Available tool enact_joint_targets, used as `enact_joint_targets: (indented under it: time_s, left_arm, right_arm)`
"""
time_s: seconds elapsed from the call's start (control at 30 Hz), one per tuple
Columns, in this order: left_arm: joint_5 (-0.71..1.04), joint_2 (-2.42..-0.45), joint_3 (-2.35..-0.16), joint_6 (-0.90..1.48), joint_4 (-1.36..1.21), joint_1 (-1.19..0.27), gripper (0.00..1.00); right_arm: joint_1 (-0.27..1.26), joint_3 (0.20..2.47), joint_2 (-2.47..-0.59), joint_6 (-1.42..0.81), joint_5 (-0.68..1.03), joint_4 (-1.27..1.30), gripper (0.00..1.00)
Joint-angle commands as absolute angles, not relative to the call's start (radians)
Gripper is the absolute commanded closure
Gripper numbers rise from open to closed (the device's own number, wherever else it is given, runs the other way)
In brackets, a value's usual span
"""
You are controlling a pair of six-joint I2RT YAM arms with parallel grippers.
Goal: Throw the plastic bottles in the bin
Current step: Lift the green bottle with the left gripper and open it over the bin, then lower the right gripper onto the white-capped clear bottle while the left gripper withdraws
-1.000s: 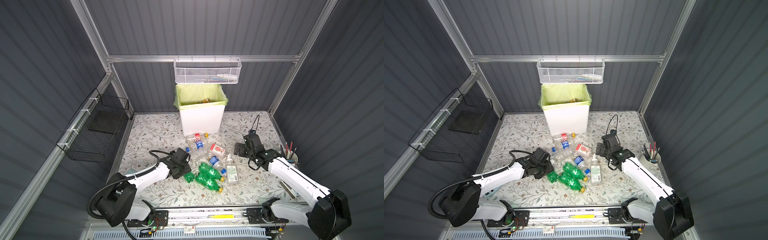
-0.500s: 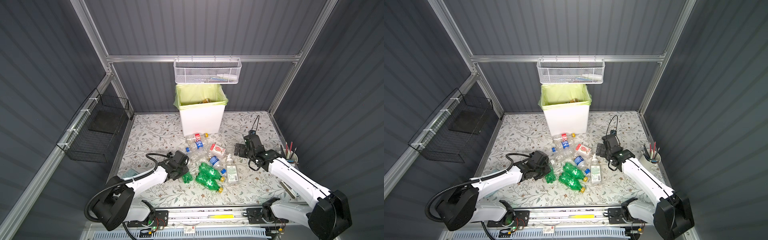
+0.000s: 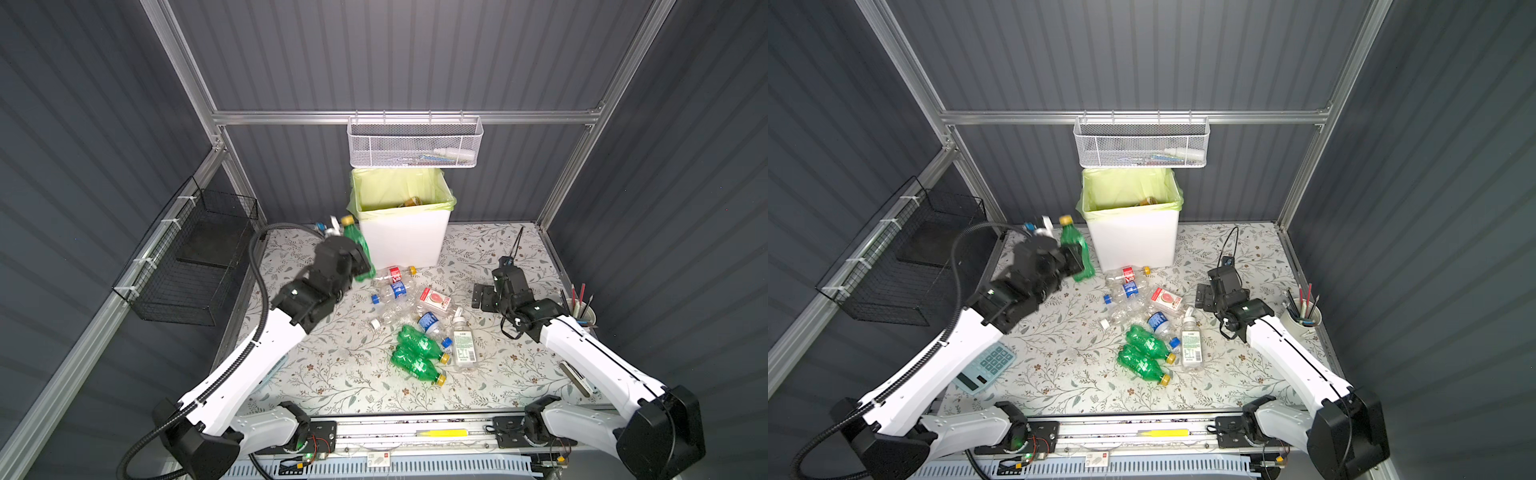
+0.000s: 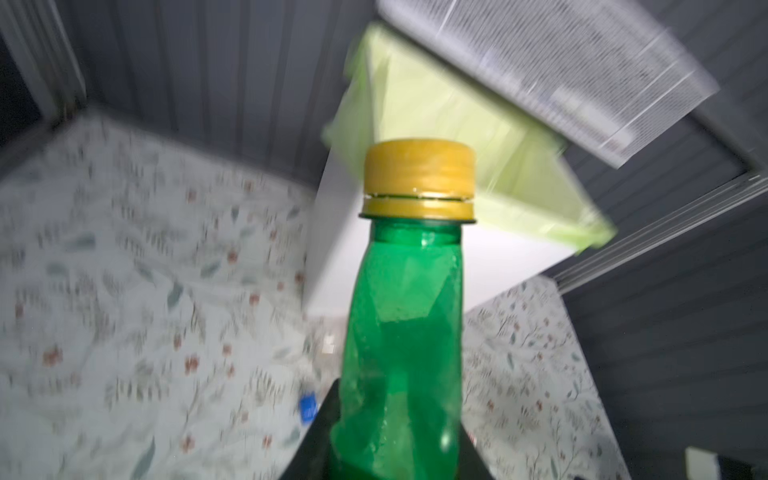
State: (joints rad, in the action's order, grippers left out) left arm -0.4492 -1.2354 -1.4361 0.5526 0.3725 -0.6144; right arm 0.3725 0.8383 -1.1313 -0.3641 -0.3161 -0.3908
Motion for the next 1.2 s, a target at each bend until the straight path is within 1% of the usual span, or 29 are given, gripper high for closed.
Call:
enact_joint_targets:
  time_s: [0.0,0.1,0.2,0.3,0.33,0.4,0.47,0.5,0.57,0.63,0.77,0.9,1.0,1.17]
  left_arm:
    - [-0.456,-1.318,-1.632,0.2,0.19,-0.583,0.69]
    - [-0.381,-1.445,-1.804,0.118,0.091,-0.57,0.68]
    - [-0.283,-1.594,-1.944,0.138,0.051,-0.54,0.67]
    - [-0.177,-1.809,-2.125,0.208,0.159,-0.52,0.64]
    - [-0.151,-1.878,-2.19,0.223,0.21,-0.518,0.58]
    - [-0.14,-2.008,-2.344,0.245,0.334,-0.518,0.29]
    - [-0.155,-2.039,-2.415,0.252,0.356,-0.518,0.13]
    - [-0.156,-2.013,-2.393,0.249,0.306,-0.52,0.01]
    - [-0.183,-1.927,-2.297,0.227,0.172,-0.521,0.0]
    - [-0.222,-1.847,-2.23,0.179,0.095,-0.522,0.0]
    - [-0.255,-1.707,-2.1,0.1,0.054,-0.521,0.0]
    - [-0.263,-1.589,-1.916,0.1,0.005,-0.521,0.0]
    - [-0.266,-1.532,-1.801,0.11,-0.008,-0.522,0.0]
    - [-0.265,-1.48,-1.672,0.118,0.047,-0.521,0.0]
  right_arm:
    - [0.351,0.851,-1.046,-0.335,-0.337,-0.333,0.01]
    - [0.339,0.827,-0.984,-0.35,-0.34,-0.319,0.01]
    - [0.328,0.801,-0.924,-0.367,-0.356,-0.314,0.01]
    - [0.325,0.767,-0.885,-0.382,-0.345,-0.289,0.01]
    - [0.324,0.758,-0.882,-0.39,-0.326,-0.278,0.01]
    - [0.324,0.745,-0.889,-0.39,-0.239,-0.251,0.01]
    - [0.323,0.756,-0.907,-0.388,-0.179,-0.263,0.01]
    - [0.324,0.767,-0.915,-0.396,-0.181,-0.283,0.01]
    - [0.323,0.778,-0.915,-0.399,-0.205,-0.312,0.01]
    - [0.323,0.779,-0.903,-0.4,-0.223,-0.323,0.01]
    - [0.325,0.79,-0.909,-0.446,-0.212,-0.396,0.01]
    - [0.347,0.778,-0.956,-0.539,-0.183,-0.488,0.01]
    - [0.412,0.766,-1.007,-0.602,-0.198,-0.52,0.01]
    - [0.548,0.763,-1.136,-0.714,-0.215,-0.547,0.01]
